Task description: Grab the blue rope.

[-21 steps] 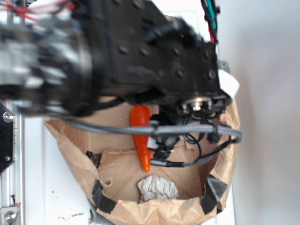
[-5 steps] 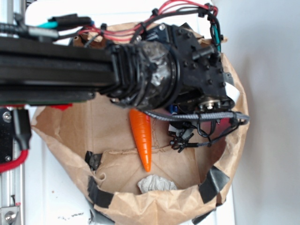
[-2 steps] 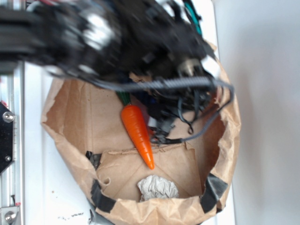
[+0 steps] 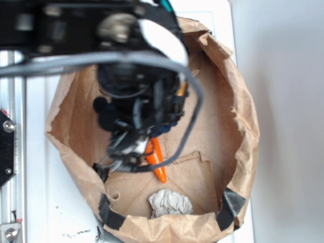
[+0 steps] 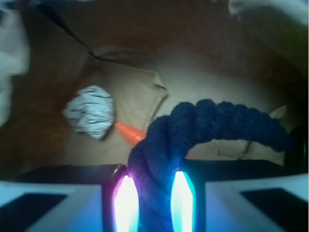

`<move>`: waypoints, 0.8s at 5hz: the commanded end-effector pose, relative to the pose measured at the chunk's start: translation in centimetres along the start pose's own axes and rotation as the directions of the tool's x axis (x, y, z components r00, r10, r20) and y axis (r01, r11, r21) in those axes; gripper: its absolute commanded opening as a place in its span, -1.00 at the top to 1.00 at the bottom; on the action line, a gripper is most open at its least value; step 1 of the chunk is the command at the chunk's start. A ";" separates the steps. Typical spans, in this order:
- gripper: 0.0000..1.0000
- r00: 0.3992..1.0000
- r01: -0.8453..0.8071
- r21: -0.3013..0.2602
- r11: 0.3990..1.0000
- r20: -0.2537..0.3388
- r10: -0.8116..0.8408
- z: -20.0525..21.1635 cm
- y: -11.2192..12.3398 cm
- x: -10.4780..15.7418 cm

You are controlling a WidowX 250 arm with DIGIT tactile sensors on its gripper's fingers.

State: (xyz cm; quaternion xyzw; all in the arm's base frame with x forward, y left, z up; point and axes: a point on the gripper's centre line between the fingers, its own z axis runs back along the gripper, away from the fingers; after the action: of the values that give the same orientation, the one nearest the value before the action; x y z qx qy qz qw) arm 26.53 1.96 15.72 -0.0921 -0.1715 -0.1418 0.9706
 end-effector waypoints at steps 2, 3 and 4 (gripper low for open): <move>1.00 0.992 -0.109 0.336 0.936 -0.026 0.125 3.6 -2.3 1.0; 1.00 0.974 -0.167 0.358 0.918 -0.083 0.210 3.7 -1.4 1.9; 1.00 0.967 -0.196 0.358 0.913 -0.085 0.241 4.1 -0.9 2.9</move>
State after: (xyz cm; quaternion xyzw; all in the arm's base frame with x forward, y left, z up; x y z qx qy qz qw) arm 26.78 1.52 18.29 0.0708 -0.0866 -0.0176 0.9936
